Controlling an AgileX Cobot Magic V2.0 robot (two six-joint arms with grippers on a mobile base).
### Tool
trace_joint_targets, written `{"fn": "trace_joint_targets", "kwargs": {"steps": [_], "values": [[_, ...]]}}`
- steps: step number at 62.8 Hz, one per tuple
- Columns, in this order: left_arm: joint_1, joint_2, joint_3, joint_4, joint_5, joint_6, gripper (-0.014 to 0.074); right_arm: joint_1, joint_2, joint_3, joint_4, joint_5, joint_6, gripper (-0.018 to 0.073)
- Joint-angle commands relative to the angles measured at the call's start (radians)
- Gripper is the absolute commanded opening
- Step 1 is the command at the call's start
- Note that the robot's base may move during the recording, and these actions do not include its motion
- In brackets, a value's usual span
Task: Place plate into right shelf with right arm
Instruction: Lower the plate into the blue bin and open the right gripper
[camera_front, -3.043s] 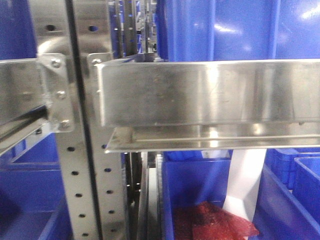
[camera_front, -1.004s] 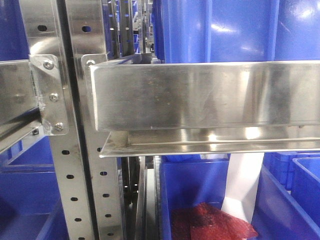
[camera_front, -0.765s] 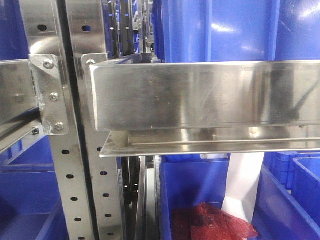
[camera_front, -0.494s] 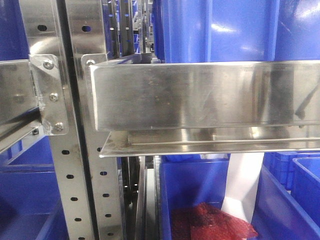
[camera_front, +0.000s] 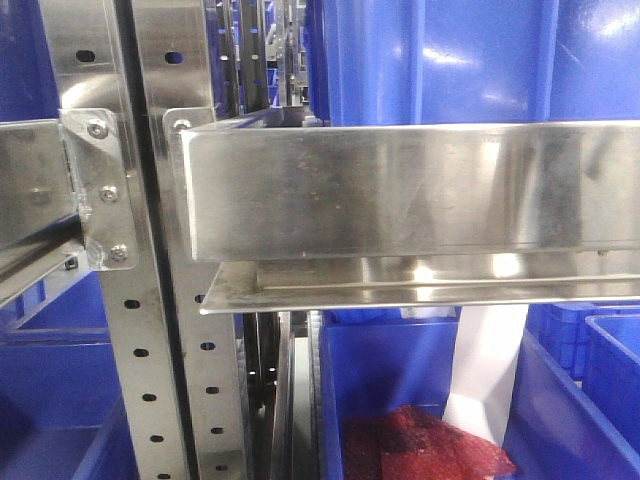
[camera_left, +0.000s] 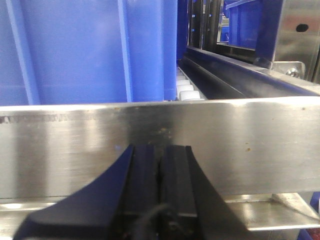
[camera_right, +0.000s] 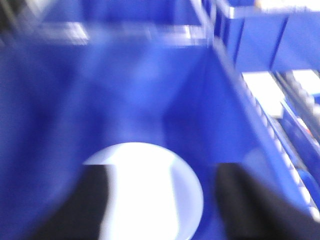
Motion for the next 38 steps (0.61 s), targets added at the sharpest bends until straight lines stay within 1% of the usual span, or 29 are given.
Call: {"fn": "trace_joint_targets", "kwargs": {"steps": [1,5,11,27,33,38], "values": [[-0.003,-0.011,0.006,-0.004,-0.083,-0.002,-0.0047,-0.001,-0.127,0.041,-0.01,-0.07,-0.019,0.0211],[-0.003,-0.011,0.006,-0.004,-0.083,-0.002,-0.0047,-0.001,-0.191,0.12,-0.01,-0.093,-0.033,0.013],[-0.003,-0.011,0.006,-0.004,-0.083,-0.002,-0.0047,-0.001,-0.31,0.26,-0.01,-0.143,-0.048,0.0046],[-0.003,-0.011,0.006,-0.004,-0.083,-0.002,-0.0047,-0.001,-0.677,0.679,-0.01,-0.326,-0.048,0.005],[-0.003,-0.011,0.006,-0.004,-0.083,-0.002,-0.0047,-0.001,-0.824,0.806,-0.01,-0.369,-0.048,0.005],[-0.003,-0.011,0.006,-0.004,-0.083,-0.002,-0.0047,-0.001,-0.926,0.895,-0.01,-0.378,-0.048,0.005]]}}
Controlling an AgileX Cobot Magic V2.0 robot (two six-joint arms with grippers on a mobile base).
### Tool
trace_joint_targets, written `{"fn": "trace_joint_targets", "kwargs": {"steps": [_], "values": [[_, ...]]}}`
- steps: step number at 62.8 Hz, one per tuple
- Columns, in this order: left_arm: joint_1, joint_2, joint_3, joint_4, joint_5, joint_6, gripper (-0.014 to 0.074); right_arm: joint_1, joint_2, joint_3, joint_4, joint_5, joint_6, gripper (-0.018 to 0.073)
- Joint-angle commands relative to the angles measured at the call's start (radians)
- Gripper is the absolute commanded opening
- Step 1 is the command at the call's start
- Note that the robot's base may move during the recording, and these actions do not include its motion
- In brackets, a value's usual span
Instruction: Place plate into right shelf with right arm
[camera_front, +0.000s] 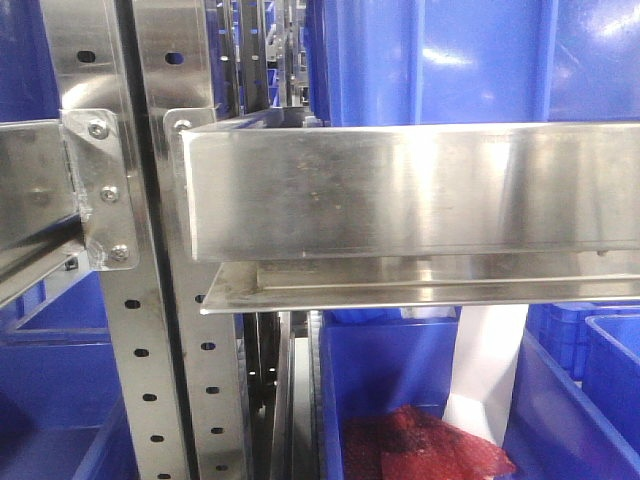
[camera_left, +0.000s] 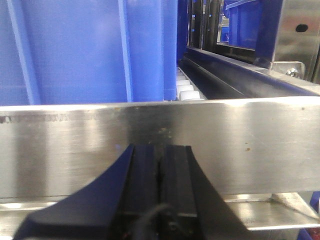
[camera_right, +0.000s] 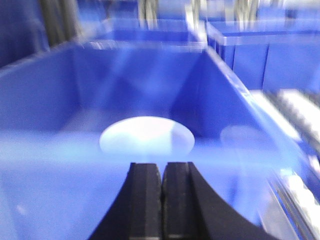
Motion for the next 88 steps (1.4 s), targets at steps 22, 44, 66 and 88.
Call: {"fn": "trace_joint_targets", "kwargs": {"steps": [22,44,66,88], "values": [[-0.003,-0.011,0.006,-0.004,-0.083,-0.002,-0.0047,-0.001,-0.326,0.221,-0.018,-0.106,-0.009,0.005],[-0.003,-0.011,0.006,-0.004,-0.083,-0.002,-0.0047,-0.001,-0.326,0.228,-0.016,-0.113,-0.009,0.005],[-0.003,-0.011,0.006,-0.004,-0.083,-0.002,-0.0047,-0.078,-0.326,0.362,0.329,-0.215,-0.309,0.005],[-0.003,-0.011,0.006,-0.004,-0.083,-0.002,-0.0047,-0.227,-0.411,0.632,0.387,-0.442,-0.377,0.005]]}}
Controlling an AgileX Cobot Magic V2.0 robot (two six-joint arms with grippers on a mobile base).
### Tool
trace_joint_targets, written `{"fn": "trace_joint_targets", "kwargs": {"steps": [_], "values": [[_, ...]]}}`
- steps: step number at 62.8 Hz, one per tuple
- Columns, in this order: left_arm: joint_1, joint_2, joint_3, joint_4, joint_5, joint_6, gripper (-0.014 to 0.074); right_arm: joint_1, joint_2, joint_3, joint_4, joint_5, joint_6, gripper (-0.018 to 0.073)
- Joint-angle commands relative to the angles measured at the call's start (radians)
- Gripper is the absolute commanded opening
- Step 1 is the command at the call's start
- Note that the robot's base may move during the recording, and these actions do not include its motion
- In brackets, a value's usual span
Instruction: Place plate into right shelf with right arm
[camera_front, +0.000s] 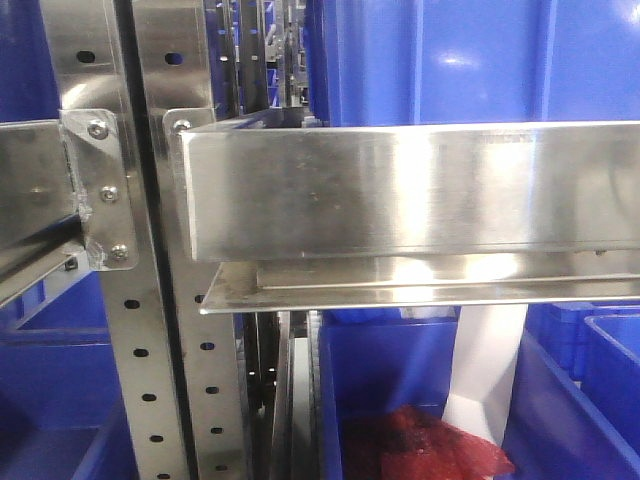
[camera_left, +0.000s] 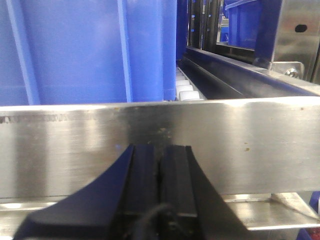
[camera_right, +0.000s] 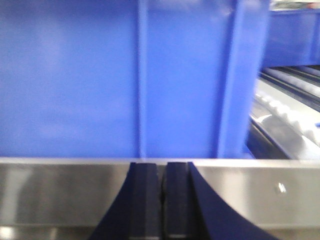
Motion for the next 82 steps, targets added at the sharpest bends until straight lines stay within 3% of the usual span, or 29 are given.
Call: {"fn": "trace_joint_targets", "kwargs": {"steps": [1,12,82], "values": [[-0.003,-0.011,0.006,-0.004,-0.083,-0.002,-0.0047,-0.012,-0.032,0.044,-0.002,-0.164,-0.015,0.005],[-0.003,-0.011,0.006,-0.004,-0.083,-0.002,-0.0047,-0.012,-0.125,0.171,-0.037,-0.224,-0.014,0.005],[-0.003,-0.011,0.006,-0.004,-0.083,-0.002,-0.0047,-0.012,-0.134,0.168,-0.05,-0.197,-0.012,0.005]]}}
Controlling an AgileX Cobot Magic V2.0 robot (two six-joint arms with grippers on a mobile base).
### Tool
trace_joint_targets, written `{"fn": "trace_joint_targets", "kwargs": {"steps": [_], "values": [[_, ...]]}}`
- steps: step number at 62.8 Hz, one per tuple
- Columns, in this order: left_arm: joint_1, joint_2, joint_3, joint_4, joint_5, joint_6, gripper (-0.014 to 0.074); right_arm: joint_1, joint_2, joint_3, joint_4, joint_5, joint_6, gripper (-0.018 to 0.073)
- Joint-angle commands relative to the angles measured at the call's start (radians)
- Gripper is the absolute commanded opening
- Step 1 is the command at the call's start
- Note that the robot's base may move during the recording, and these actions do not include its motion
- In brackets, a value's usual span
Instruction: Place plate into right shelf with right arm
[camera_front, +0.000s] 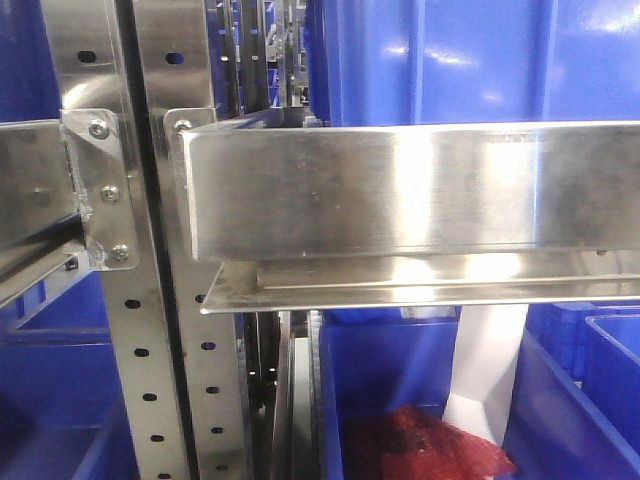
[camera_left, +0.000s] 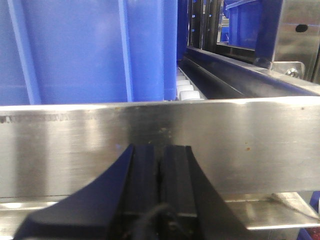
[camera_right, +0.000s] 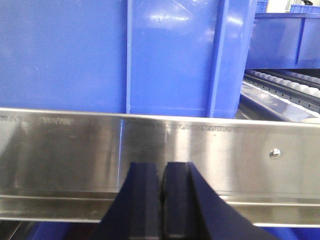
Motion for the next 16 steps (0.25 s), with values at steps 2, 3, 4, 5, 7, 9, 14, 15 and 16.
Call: {"fn": "trace_joint_targets", "kwargs": {"steps": [2,3,4,5,7,9,14,15,16], "values": [[-0.003,-0.011,0.006,-0.004,-0.083,-0.002,-0.0047,-0.008,-0.013,-0.004,-0.006,-0.099,-0.008,0.005],[-0.003,-0.011,0.006,-0.004,-0.083,-0.002,-0.0047,-0.008,-0.013,-0.004,-0.006,-0.099,-0.008,0.005],[-0.003,-0.011,0.006,-0.004,-0.083,-0.002,-0.0047,-0.008,-0.013,-0.004,-0.006,-0.099,-0.008,0.005],[-0.003,-0.011,0.006,-0.004,-0.083,-0.002,-0.0047,-0.008,-0.013,-0.004,-0.006,-0.099,-0.008,0.005],[-0.003,-0.011,0.006,-0.004,-0.083,-0.002,-0.0047,-0.008,-0.013,-0.004,-0.006,-0.099,-0.008,0.005],[-0.003,-0.011,0.006,-0.004,-0.083,-0.002,-0.0047,-0.008,-0.013,-0.004,-0.006,-0.099,-0.008,0.005],[-0.003,-0.011,0.006,-0.004,-0.083,-0.002,-0.0047,-0.008,-0.013,-0.004,-0.006,-0.099,-0.008,0.005],[-0.003,-0.011,0.006,-0.004,-0.083,-0.002,-0.0047,-0.008,-0.013,-0.004,-0.006,-0.099,-0.008,0.005],[-0.003,-0.011,0.006,-0.004,-0.083,-0.002,-0.0047,-0.008,-0.013,-0.004,-0.006,-0.099,-0.008,0.005]]}}
